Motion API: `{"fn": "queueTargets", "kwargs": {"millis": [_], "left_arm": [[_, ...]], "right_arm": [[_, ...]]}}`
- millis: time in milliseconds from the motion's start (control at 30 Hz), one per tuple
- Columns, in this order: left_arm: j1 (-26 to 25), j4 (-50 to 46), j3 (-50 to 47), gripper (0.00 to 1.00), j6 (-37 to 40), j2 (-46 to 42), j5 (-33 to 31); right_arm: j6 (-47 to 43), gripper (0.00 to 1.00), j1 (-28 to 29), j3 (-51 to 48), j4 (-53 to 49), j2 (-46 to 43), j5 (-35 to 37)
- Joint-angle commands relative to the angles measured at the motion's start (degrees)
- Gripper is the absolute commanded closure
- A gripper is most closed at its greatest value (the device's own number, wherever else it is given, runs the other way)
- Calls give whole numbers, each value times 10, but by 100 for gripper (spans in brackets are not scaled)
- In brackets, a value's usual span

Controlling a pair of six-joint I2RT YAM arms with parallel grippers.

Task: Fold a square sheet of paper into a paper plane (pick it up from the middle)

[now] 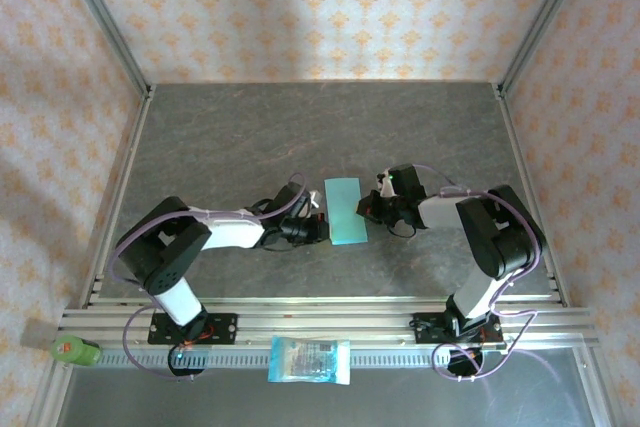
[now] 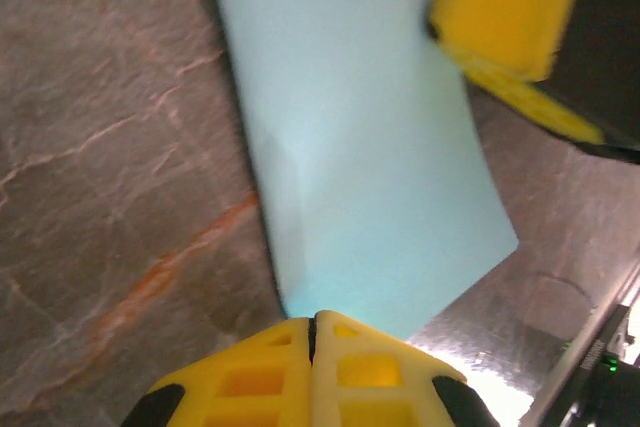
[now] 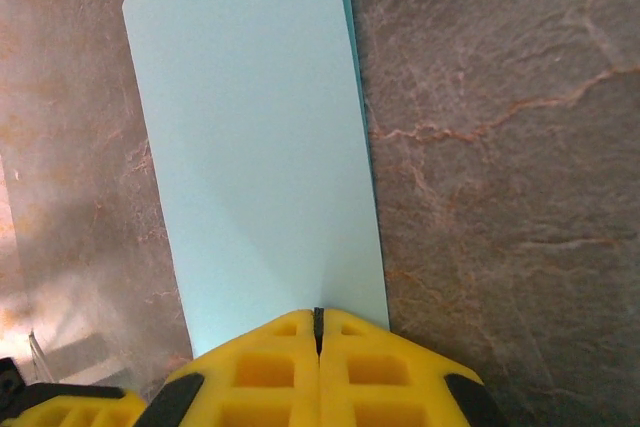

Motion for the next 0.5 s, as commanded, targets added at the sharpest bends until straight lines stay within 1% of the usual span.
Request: {"fn": "queueTargets", "kwargs": {"millis": [0,100,233,333,467], "left_arm": [[3,11,31,100,-14,-3,10],[2,50,59,100,-33,29,37],[-5,56,86,100,-34,67,46],[-10,60,84,100,-34,85,53],[-13,58,61,100,-23,83,65]], "right_arm": [[2,100,-4,-42,-123,22,71],[1,100,-4,-40,-126,25,71],[2,100,-4,-43,-123,21,72],[2,100,-4,-43,-123,21,72],[5,100,-4,-44,-119,22,72]]}}
